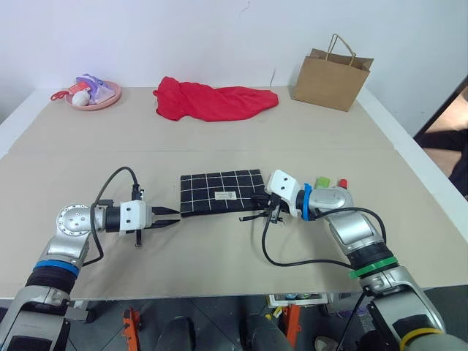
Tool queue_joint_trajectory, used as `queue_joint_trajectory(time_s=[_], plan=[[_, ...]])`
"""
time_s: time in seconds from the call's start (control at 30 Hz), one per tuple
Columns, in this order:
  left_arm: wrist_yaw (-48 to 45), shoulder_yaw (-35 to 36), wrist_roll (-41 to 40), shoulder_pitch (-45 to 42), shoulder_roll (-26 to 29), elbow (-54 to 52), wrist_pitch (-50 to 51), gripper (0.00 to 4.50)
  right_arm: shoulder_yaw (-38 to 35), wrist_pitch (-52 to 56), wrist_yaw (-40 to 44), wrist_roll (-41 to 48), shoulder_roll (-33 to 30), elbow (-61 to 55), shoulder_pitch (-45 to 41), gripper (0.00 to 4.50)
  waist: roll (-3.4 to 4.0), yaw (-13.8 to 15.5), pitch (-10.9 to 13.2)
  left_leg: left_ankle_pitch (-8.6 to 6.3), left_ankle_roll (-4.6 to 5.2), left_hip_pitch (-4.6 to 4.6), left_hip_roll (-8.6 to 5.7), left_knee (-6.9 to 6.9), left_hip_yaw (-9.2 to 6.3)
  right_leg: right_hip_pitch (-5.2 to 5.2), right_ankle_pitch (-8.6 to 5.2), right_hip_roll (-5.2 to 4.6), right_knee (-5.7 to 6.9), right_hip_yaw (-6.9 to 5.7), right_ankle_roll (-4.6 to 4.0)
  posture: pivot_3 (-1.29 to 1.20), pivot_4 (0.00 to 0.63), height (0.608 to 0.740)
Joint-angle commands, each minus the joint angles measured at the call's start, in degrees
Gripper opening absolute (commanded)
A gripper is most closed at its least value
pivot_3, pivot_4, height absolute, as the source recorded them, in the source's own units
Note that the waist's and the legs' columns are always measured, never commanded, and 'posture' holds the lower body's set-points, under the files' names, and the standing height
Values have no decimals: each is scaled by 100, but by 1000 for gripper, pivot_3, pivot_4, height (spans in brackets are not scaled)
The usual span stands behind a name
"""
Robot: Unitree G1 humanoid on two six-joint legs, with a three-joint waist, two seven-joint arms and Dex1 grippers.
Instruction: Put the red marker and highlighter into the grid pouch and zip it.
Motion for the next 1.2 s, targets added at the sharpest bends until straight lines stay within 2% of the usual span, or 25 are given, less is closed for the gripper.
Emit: queue_joint_trajectory(time_s=[0.03,0.1,0.13,0.23,0.33,0.57,0.97,1.0,1.03,1.07,1.1,1.13,1.17,1.2], plan=[[54,184,-66,-35,-5,-55,-90,2380,8,36,10,-91,5,189,47,0,0,0,0,0,0,1,0,0,0,0,0,0,0,0,0,0,150,740],[46,116,35,-41,-9,-21,-201,2973,6,18,16,-86,12,197,46,0,0,0,0,0,0,1,0,0,1,0,1,0,0,1,-1,0,150,740],[65,44,200,-58,11,39,-426,3449,6,16,17,-84,20,210,36,0,0,1,0,0,0,1,0,0,1,0,1,0,0,1,-1,0,150,740],[199,-178,823,-152,81,400,-1208,3449,0,11,18,-79,36,228,21,0,0,5,0,0,0,2,0,0,1,0,1,0,0,1,-1,0,150,740],[1107,-308,1875,-540,30,1125,-2106,3449,-15,25,45,-53,36,180,36,0,-2,17,-2,0,0,8,1,0,2,5,2,1,0,2,-5,0,150,740],[2681,-670,3227,-1253,-198,2065,-2933,3449,-44,63,95,-7,40,97,60,0,1,32,-3,2,3,80,0,-3,17,66,-6,-3,0,14,-26,0,150,740],[3150,-1089,3417,-1698,-531,2330,-3104,3449,-64,157,96,26,26,-61,141,0,2,28,-4,3,0,83,-1,-15,14,71,0,0,-1,12,3,0,150,740],[3197,-1102,3421,-1718,-524,2339,-3112,3213,-68,162,93,29,20,-64,144,0,2,28,-3,3,0,83,-1,-16,14,71,-1,0,-1,11,4,0,150,740],[3240,-1117,3429,-1734,-517,2346,-3122,3213,-70,164,92,32,16,-64,146,0,2,28,-3,3,0,83,-1,-16,14,71,-1,0,-1,11,4,0,150,740],[3198,-1132,3380,-1746,-507,2369,-3119,2722,-75,164,88,31,12,-58,145,0,2,27,-3,3,0,83,-1,-16,14,71,-2,0,-1,11,4,0,150,740],[3137,-1146,3323,-1744,-490,2385,-3124,2656,-79,172,86,34,7,-72,154,0,2,27,-3,2,0,83,-1,-16,14,71,-2,0,-1,11,4,0,150,740],[3084,-1166,3266,-1744,-478,2406,-3129,1716,-83,177,83,33,6,-83,161,0,1,27,-3,2,0,83,-2,-15,15,72,-2,-2,-1,12,5,0,150,740],[3054,-1183,3226,-1742,-467,2419,-3138,1577,-85,183,80,33,5,-90,167,0,2,27,-3,2,0,82,-2,-15,15,71,-2,-2,-1,11,5,0,150,740],[3002,-1203,3157,-1728,-470,2413,-3154,1031,-84,185,81,31,5,-89,168,0,1,27,-3,3,0,82,-2,-15,14,71,-2,-2,-1,12,5,0,150,740]])
